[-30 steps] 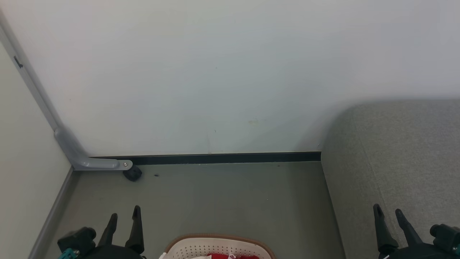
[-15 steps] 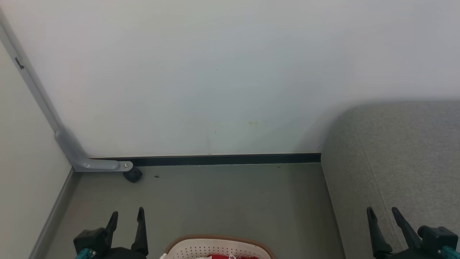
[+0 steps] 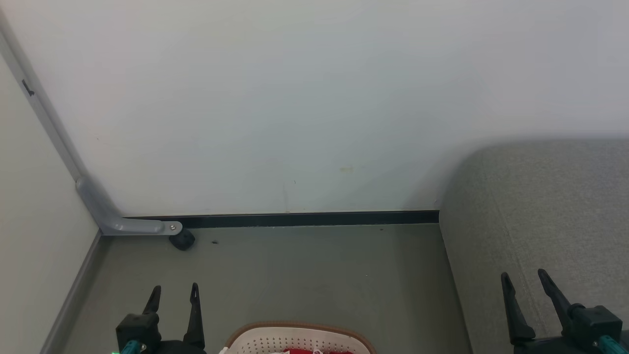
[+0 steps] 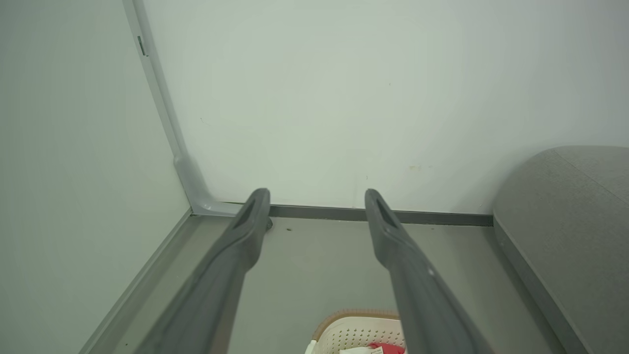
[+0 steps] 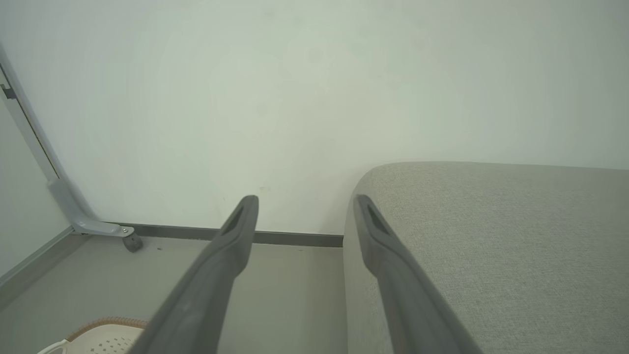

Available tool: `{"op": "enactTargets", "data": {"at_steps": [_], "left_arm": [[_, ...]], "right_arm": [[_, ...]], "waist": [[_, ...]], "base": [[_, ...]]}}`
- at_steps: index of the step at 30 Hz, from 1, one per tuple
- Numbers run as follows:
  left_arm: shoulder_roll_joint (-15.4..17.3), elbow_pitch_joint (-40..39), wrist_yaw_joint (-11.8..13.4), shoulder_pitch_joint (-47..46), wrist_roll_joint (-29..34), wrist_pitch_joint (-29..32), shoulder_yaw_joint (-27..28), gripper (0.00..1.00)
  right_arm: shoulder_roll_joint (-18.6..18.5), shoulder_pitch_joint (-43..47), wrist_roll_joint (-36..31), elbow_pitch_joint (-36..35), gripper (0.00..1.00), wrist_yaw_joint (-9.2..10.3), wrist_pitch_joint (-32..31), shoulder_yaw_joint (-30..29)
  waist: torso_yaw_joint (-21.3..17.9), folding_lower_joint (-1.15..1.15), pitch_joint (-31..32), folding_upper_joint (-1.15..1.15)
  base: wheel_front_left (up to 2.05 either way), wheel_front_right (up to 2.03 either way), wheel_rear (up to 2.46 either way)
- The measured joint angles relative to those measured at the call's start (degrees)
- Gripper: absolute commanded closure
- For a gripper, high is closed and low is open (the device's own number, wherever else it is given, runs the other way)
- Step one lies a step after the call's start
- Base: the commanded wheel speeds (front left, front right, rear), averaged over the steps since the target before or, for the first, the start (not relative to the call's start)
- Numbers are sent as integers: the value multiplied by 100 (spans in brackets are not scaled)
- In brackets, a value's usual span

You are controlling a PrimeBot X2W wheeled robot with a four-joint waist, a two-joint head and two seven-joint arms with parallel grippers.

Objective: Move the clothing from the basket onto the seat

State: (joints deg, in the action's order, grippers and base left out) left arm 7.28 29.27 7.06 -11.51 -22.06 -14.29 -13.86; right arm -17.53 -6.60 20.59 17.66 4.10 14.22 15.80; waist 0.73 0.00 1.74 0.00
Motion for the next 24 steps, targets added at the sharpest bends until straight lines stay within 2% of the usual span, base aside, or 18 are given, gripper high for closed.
{"op": "enactTargets", "data": {"at_steps": [3,24], "left_arm": [[-22,25,0,-1,48,0,44,0],[-166,171,0,-3,156,0,279,0]], "right_arm": [[7,6,0,-94,0,49,0,-67],[90,42,-53,-210,0,51,1,-132]], "waist": [[-1,0,-2,0],[25,0,-9,0]], "base": [[0,0,0],[0,0,0]]}}
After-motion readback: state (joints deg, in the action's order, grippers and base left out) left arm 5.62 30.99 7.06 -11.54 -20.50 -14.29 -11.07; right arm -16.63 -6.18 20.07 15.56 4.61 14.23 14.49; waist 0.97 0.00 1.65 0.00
